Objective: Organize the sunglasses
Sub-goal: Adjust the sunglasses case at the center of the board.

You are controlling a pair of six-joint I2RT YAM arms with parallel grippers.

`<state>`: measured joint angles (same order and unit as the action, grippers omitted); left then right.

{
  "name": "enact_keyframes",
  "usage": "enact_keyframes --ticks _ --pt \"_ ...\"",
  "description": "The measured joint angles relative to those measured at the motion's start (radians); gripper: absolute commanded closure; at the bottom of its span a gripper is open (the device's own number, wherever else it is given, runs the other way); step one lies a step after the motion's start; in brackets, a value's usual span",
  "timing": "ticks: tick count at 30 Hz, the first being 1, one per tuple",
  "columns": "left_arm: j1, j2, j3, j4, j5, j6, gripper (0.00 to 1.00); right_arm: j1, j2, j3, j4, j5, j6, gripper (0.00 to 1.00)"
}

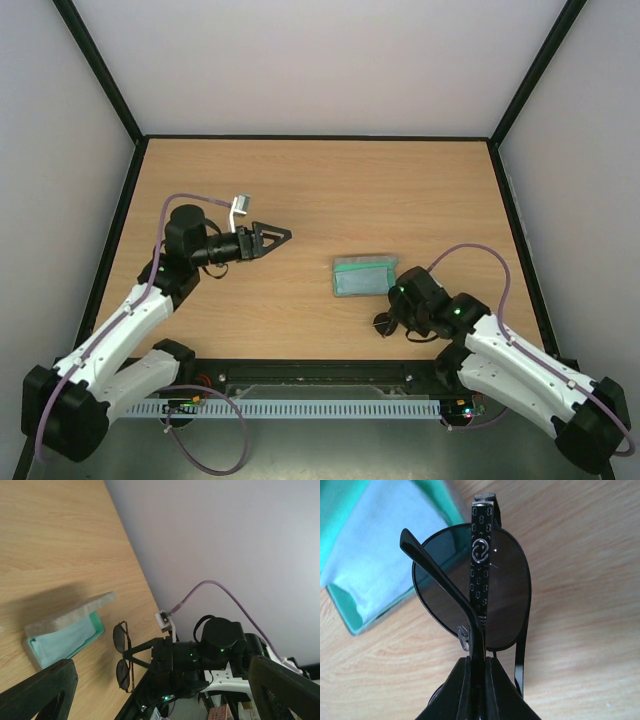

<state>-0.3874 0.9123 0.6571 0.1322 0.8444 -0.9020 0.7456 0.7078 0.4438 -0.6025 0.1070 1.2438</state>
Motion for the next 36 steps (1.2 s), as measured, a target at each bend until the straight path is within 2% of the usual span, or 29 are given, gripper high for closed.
enact_keyframes --ticks 8,14,21,36 --pt "0.001 0.052 -0.019 0.015 0.000 -0.003 0.04 -0.194 0.151 0.010 0.085 -0.050 -0.124 0.99" --pt "0.001 0.032 -0.022 0.015 0.000 -0.003 0.04 -0.320 0.284 0.098 0.117 -0.080 -0.243 0.99" --pt "0.001 0.020 -0.037 0.013 -0.003 -0.002 0.04 -0.333 0.443 0.245 0.169 -0.085 -0.324 0.99" --pt "0.000 0.064 -0.093 0.034 -0.031 0.000 0.04 -0.333 0.671 0.416 0.220 -0.104 -0.446 0.99"
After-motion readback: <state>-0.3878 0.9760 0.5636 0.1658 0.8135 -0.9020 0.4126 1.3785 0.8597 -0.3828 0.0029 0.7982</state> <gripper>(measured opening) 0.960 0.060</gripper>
